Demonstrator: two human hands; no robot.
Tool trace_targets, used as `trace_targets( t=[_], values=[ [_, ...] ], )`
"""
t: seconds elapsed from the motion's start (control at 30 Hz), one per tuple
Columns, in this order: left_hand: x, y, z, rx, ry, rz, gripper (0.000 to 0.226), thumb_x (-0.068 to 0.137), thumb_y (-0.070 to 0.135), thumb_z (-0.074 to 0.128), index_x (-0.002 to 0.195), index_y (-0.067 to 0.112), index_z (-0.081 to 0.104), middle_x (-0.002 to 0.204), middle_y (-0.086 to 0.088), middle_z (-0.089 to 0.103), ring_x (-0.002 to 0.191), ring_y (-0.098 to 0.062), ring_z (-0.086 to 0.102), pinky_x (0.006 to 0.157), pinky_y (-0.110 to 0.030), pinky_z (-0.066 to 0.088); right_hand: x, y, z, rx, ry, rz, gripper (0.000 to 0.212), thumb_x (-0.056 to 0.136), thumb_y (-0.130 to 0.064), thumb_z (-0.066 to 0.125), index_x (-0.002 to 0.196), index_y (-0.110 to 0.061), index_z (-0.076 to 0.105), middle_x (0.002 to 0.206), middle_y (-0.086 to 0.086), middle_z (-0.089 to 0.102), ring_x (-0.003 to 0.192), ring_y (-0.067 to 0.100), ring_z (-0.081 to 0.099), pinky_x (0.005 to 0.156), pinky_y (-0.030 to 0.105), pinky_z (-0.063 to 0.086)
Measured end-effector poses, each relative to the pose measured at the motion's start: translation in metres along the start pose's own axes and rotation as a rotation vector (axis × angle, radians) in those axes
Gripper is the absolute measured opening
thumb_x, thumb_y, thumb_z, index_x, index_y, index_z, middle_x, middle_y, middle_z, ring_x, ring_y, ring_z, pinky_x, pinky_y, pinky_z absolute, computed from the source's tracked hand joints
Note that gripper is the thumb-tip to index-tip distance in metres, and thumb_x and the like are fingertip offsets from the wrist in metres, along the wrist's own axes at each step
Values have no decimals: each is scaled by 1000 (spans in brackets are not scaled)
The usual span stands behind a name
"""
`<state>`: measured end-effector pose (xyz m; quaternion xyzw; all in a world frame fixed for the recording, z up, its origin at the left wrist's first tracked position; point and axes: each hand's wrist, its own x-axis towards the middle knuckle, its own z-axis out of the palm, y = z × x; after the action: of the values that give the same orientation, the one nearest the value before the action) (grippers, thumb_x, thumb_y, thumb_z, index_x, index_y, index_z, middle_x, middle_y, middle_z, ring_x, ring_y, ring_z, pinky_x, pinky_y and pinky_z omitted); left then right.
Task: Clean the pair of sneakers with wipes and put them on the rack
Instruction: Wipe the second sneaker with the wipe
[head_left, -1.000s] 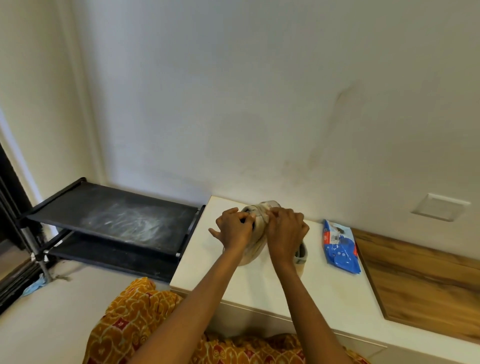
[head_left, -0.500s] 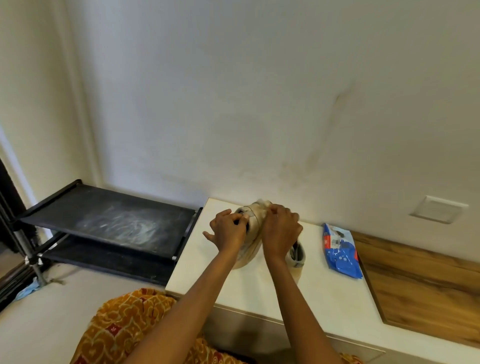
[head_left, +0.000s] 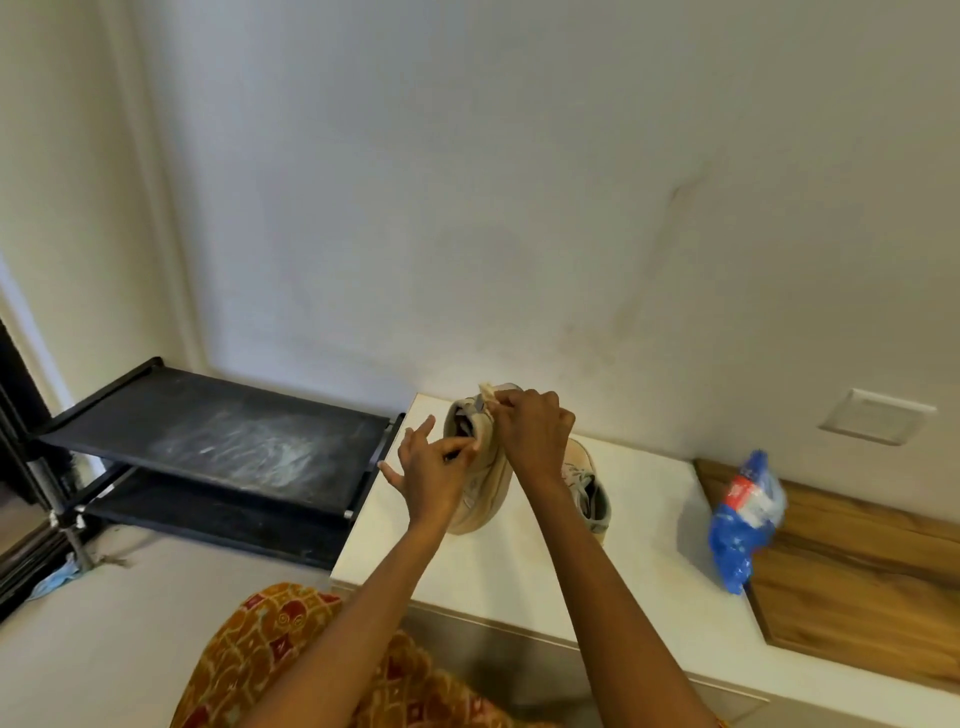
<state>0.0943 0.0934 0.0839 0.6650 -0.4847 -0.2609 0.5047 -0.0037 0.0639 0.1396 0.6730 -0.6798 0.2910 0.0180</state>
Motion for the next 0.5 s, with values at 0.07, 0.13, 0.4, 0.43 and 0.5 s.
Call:
trace_targets(
  t=[0.07,0.13,0.4,0.43,0.5],
  values=[
    [2,-2,0,36,24,25,15,85,31,66,89,18,72,143,1,43,141,-19,20,111,-52,-11,1,-5,-1,-39,-28,-27,24,95,-25,44,106,-27,65,101,0,66,103,22,47,77,32,20],
    [6,-2,1,88,29,68,18,85,33,65,91,18,73,143,1,43,141,-19,20,111,-50,-11,-1,-8,-1,-68,-66,-54,25,97,-27,42,109,-26,64,104,0,64,104,21,47,79,32,22],
    [2,-5,3,159,89,151,15,86,32,65,88,19,72,146,-3,39,143,-23,15,111,-48,-14,-10,-17,8,-23,13,-23,26,96,-31,47,112,-24,67,103,0,68,102,20,50,84,33,28],
    [4,-4,1,171,97,159,14,85,31,66,87,19,72,145,-3,40,143,-24,16,111,-48,-14,-13,-19,9,-7,43,-29,25,95,-30,48,109,-23,68,100,0,68,100,21,50,83,32,27],
    [7,-3,-3,186,123,173,11,84,27,68,85,17,73,144,-3,42,142,-26,19,111,-48,-13,-22,-19,14,68,108,-65,18,92,-25,55,99,-20,71,92,0,69,94,23,52,79,31,26]
  ],
)
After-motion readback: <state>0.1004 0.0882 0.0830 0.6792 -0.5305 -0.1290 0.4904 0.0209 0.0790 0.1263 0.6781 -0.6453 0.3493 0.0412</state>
